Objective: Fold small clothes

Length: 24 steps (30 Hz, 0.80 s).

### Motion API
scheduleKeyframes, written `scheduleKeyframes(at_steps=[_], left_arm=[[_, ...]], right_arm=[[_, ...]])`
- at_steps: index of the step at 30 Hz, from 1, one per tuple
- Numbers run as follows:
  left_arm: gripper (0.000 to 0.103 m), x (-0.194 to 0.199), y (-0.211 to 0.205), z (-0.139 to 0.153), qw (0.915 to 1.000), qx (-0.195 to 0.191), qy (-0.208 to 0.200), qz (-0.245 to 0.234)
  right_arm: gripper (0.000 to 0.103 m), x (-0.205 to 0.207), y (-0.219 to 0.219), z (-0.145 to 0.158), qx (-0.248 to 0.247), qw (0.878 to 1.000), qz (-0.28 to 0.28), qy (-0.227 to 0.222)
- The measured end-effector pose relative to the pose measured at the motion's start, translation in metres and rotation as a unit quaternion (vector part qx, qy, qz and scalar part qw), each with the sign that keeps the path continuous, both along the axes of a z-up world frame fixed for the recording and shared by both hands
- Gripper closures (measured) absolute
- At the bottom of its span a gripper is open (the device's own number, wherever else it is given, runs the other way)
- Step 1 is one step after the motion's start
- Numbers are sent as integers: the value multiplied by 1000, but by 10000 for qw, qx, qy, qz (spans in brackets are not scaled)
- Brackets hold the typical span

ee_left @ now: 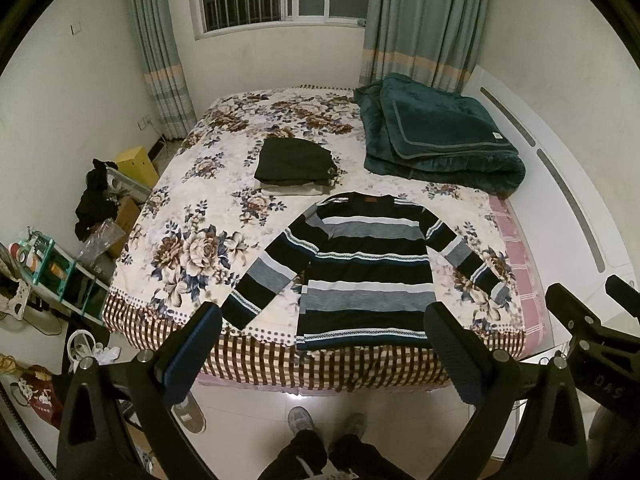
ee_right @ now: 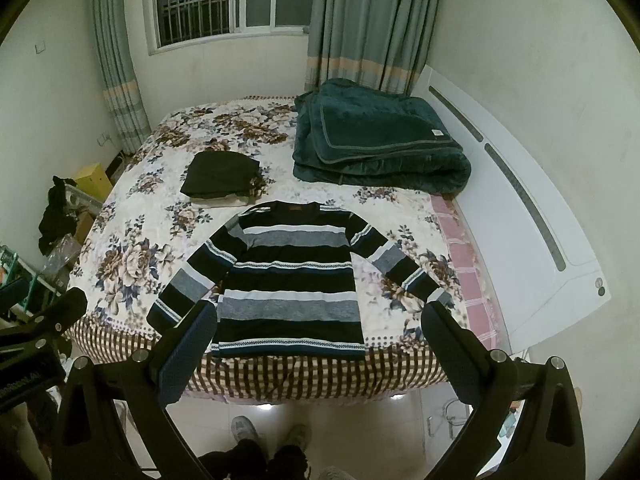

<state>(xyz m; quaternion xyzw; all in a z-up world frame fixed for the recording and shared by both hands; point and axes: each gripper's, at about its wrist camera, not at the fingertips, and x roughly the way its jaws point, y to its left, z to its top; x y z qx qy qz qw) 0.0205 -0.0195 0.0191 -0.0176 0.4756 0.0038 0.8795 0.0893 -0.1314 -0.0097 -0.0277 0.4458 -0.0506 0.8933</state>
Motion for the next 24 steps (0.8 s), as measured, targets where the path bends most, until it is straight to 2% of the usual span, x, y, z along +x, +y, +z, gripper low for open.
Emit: scheduleKeyframes(at_steps=[3, 7, 10, 12, 15, 18, 20, 22, 24], left_arm=[[0, 7, -6, 7, 10000, -21, 39, -10], [0, 21, -1, -4, 10000, 7, -26, 36], [0, 37, 4, -27, 9996, 213, -165, 106], [0, 55, 4, -48, 9988, 387, -271, 147], [0, 84, 7, -89, 9981, 588, -118, 136], [0, 117, 8, -130, 9973, 683, 188, 177], [0, 139, 0, -158, 9958, 821, 343, 235], [0, 156, -8, -183, 9946, 913, 410, 286], [0, 179, -20, -212, 9920, 1031, 618, 395]], right_arm=[[0, 0, -2, -1, 19, 10000, -27, -1], [0, 6, -9, -14, 145, 9996, -222, -27], [0, 22, -26, -52, 215, 9976, -651, 53], [0, 36, -42, -90, 283, 9942, -1006, 260], [0, 59, -82, -148, 560, 9844, -1502, 731], [0, 77, -139, -213, 940, 9659, -2132, 1125], [0, 85, -189, -259, 1219, 9482, -2605, 1346], [0, 94, -235, -300, 1499, 9298, -3015, 1483], [0, 105, -294, -352, 1896, 9026, -3514, 1611]])
